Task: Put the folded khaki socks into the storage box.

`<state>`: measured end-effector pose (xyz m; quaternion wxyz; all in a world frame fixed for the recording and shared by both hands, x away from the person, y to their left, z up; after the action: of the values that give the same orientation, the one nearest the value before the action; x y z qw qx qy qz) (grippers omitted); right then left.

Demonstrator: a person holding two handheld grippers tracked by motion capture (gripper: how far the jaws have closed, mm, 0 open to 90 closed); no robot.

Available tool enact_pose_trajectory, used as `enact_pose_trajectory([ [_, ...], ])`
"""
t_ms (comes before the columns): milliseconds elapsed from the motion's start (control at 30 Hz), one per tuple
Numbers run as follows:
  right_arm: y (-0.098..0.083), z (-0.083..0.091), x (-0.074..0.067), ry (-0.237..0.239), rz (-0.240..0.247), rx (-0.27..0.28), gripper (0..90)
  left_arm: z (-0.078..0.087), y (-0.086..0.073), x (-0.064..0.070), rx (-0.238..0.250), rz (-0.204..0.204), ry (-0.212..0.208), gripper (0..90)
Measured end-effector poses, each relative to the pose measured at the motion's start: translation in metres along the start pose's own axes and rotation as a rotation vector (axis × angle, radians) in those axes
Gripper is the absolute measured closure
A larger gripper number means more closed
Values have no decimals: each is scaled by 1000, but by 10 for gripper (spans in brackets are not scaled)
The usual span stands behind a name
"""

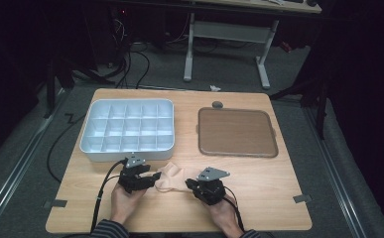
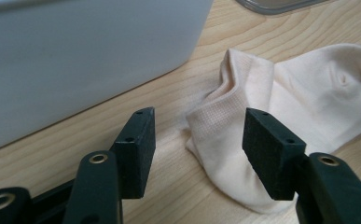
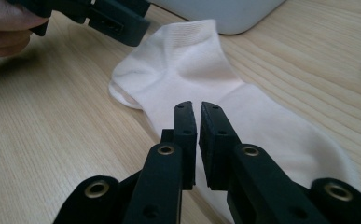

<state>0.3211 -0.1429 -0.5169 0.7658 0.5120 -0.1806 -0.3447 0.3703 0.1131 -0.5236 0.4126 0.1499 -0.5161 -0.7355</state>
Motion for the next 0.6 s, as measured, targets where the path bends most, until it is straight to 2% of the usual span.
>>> enact_pose_trajectory([
  [167,0,-14,-8,19,12,-26,866,-6,2,-3,-19,14,-4,465],
  [400,0,-27,-12,15,23,-48,872,-11,1,-3,-18,22,-9,472],
  [600,-3,-32,-13,2,30,-67,872,-16,2,0,-43,-6,-5,493],
])
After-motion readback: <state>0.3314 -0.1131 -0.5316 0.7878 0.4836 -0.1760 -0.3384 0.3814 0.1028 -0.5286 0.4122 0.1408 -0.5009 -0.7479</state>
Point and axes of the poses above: each handheld gripper's, and its own axes: z roughly backward along the jaws, y roughly out of its top, x roughly to its right, the point moved 1 cm from there along -z, roughly forward along the jaws, and after that the axes turned 15 degrees about x, right-handed, at the moved point
